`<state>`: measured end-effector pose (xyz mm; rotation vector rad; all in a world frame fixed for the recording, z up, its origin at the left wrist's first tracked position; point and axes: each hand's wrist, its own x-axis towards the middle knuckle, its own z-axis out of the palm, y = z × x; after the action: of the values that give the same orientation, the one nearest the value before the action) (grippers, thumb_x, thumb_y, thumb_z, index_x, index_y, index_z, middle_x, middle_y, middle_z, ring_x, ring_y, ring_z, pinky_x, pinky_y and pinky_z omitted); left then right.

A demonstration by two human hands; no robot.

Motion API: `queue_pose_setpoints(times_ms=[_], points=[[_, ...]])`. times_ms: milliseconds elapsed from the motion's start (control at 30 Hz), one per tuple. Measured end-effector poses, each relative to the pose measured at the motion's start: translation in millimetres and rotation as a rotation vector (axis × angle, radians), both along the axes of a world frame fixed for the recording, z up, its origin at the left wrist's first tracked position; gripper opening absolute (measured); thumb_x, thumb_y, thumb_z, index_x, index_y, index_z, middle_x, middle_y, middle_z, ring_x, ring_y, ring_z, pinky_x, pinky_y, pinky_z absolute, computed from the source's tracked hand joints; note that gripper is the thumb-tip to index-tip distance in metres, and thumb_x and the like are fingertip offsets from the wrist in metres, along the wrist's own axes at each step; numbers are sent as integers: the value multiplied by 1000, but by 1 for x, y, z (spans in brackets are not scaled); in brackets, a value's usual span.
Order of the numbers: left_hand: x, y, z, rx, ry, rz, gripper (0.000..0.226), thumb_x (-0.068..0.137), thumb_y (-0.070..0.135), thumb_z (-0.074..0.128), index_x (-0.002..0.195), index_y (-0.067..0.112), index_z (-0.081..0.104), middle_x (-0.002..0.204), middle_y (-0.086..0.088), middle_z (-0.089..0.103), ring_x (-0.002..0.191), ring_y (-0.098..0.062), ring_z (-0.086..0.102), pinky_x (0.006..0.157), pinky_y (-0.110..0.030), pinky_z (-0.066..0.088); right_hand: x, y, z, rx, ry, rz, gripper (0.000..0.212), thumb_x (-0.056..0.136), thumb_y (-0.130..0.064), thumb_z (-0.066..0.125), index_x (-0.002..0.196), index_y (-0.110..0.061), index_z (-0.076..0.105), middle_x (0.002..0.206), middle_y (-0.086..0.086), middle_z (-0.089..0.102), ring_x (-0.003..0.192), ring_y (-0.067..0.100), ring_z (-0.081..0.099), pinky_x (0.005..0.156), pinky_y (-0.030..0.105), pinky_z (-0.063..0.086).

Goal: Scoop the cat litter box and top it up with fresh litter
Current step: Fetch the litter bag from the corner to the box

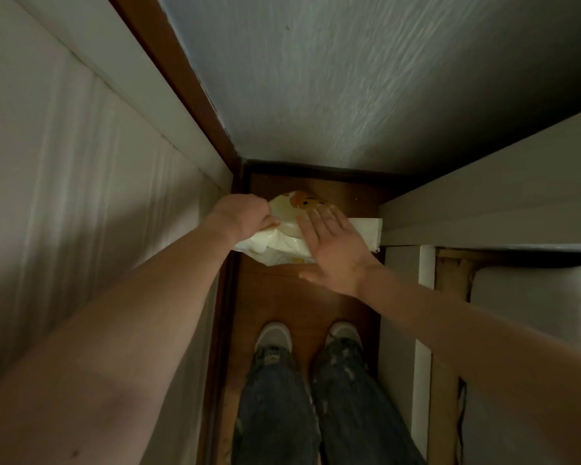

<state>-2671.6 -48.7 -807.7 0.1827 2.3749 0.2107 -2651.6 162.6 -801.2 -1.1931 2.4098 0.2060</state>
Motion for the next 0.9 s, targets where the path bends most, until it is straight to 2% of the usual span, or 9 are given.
queue_pose_setpoints(times_ms=[133,233,300,400,467,533,633,733,900], points=[[2,1,8,-46,56,-65,44,104,43,33,100,11,64,81,-3,58,83,-23,60,73,-37,48,-6,-9,-18,40,22,-86,87,93,-22,54,149,2,-8,156,25,11,145,35,12,120,43,4],[13,13,20,-108,348,-158,41,102,42,32,125,14,50,115,-8,57,107,-24,53,91,-37,41,-13,-9,-28,26,11,-132,82,92,-14,55,149,4,0,155,24,18,144,34,20,119,40,7],[30,27,24,-21,498,-164,61,96,52,41,142,12,39,137,-9,48,127,-26,43,115,-39,23,-16,-8,-33,5,19,-162,83,90,-14,58,149,5,3,154,24,22,143,33,23,119,40,13],[54,35,14,-93,340,-273,89,90,48,57,154,10,9,161,-13,15,148,-29,13,119,-40,-7,-19,-9,-31,30,6,-151,80,92,-13,57,150,4,4,155,24,19,144,33,21,119,41,15],[55,30,-1,-199,294,-300,92,89,31,64,155,14,1,161,-16,12,149,-32,10,119,-43,-7,-19,-9,-32,71,-20,-123,75,93,-10,54,150,4,7,152,26,24,141,35,28,118,42,21],[47,25,-14,-231,272,-256,88,88,19,65,154,19,7,156,-18,24,146,-34,20,120,-43,1,-16,-10,-38,74,4,-94,63,90,-3,55,145,6,24,137,28,45,123,38,49,105,44,41],[36,24,-32,-206,227,-151,66,87,14,63,145,16,32,136,-14,52,124,-31,49,108,-39,35,-11,-7,-50,26,44,-56,32,70,9,66,101,9,60,89,25,66,78,35,65,68,42,57],[36,22,-43,-218,204,-239,40,89,5,55,128,10,47,116,-12,61,102,-28,60,82,-36,48,-12,-4,-56,-48,47,-26,28,47,15,73,69,3,59,59,20,59,51,31,59,46,35,52],[38,26,-50,-222,240,-363,29,93,0,45,121,3,49,107,-10,64,94,-25,64,68,-31,45,-19,3,-56,-59,24,11,34,39,14,74,65,-2,58,52,13,54,40,24,52,38,23,39]])
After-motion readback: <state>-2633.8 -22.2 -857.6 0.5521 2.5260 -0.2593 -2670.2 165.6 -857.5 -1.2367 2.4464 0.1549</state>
